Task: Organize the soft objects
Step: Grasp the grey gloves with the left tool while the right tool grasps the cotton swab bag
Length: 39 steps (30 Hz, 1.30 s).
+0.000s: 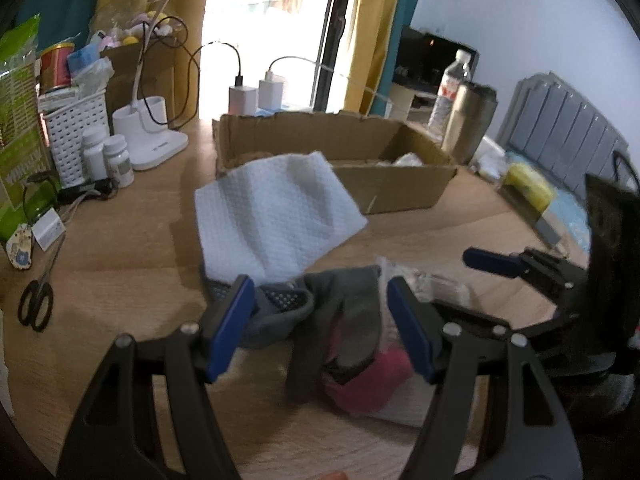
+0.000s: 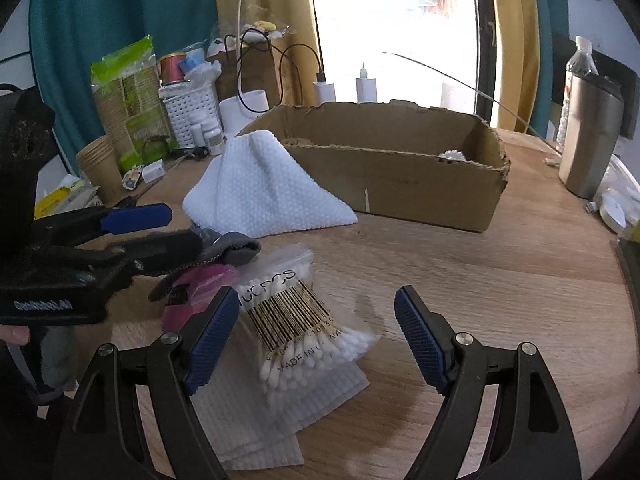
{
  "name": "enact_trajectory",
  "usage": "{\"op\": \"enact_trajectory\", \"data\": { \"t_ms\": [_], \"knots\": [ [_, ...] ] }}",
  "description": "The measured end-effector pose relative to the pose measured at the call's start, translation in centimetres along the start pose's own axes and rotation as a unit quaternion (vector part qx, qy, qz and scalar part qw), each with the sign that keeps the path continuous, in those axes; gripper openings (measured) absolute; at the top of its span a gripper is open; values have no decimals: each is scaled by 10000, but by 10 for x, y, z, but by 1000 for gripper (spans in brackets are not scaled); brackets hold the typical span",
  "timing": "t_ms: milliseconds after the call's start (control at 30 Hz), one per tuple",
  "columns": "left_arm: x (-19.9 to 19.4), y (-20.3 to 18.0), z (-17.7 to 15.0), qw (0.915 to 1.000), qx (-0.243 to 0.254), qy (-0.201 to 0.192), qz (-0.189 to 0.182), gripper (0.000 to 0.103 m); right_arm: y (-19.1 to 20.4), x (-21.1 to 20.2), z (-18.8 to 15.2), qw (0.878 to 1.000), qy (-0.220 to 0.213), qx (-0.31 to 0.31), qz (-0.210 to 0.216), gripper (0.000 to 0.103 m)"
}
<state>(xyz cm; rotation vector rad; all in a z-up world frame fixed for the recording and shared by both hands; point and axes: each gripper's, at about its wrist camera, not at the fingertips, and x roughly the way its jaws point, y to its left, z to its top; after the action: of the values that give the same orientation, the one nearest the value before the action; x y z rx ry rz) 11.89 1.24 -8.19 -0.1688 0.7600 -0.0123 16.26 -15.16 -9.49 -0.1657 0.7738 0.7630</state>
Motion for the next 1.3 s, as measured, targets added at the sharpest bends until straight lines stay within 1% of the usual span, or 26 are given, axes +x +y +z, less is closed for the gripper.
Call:
{"op": "enact_trajectory", "data": {
  "t_ms": [67, 233, 400, 500, 533, 567, 600, 633, 667, 733, 767, 833, 1033, 1300],
  "knots": [
    [9, 1, -2, 9998, 22, 158, 101, 70, -1, 3, 0, 10000, 55, 7, 10, 83],
    [24, 10, -6, 9992, -129, 380, 90, 70, -6, 9, 2, 9998, 143, 59, 87, 83],
    [32, 17, -7, 9980, -343, 513, -109, 70, -12, 14, 2, 9991, 278, 224, 230, 83],
    [35, 22, -7, 9970, -486, 539, -269, 70, -12, 15, 3, 9989, 299, 253, 241, 82],
    [35, 24, -7, 9967, -522, 533, -329, 70, -12, 14, 3, 9990, 277, 268, 226, 78],
    [36, 25, -8, 9964, -542, 543, -370, 69, -12, 14, 3, 9990, 270, 272, 238, 73],
    [36, 26, -9, 9961, -567, 536, -416, 69, -12, 14, 3, 9988, 263, 276, 296, 70],
    [35, 26, -9, 9959, -579, 526, -445, 66, -11, 15, 3, 9988, 253, 282, 316, 66],
    [35, 26, -9, 9958, -586, 512, -482, 56, -11, 15, 3, 9988, 248, 287, 311, 66],
    [34, 27, -9, 9950, -626, 499, -593, 41, -11, 15, 4, 9987, 244, 298, 334, 62],
    [33, 28, -9, 9946, -660, 479, -640, 36, -12, 15, 4, 9986, 221, 314, 350, 59],
    [31, 26, -8, 9951, -609, 424, -658, 25, -13, 13, 4, 9986, 193, 337, 358, 56],
    [19, 20, -7, 9960, -424, 303, -729, 19, -13, 9, 5, 9990, 145, 314, 277, 48],
    [-4, 23, 1, 9953, -424, 36, -870, 18, -19, 3, 7, 9993, 90, 369, 64, 46]
  ]
}}
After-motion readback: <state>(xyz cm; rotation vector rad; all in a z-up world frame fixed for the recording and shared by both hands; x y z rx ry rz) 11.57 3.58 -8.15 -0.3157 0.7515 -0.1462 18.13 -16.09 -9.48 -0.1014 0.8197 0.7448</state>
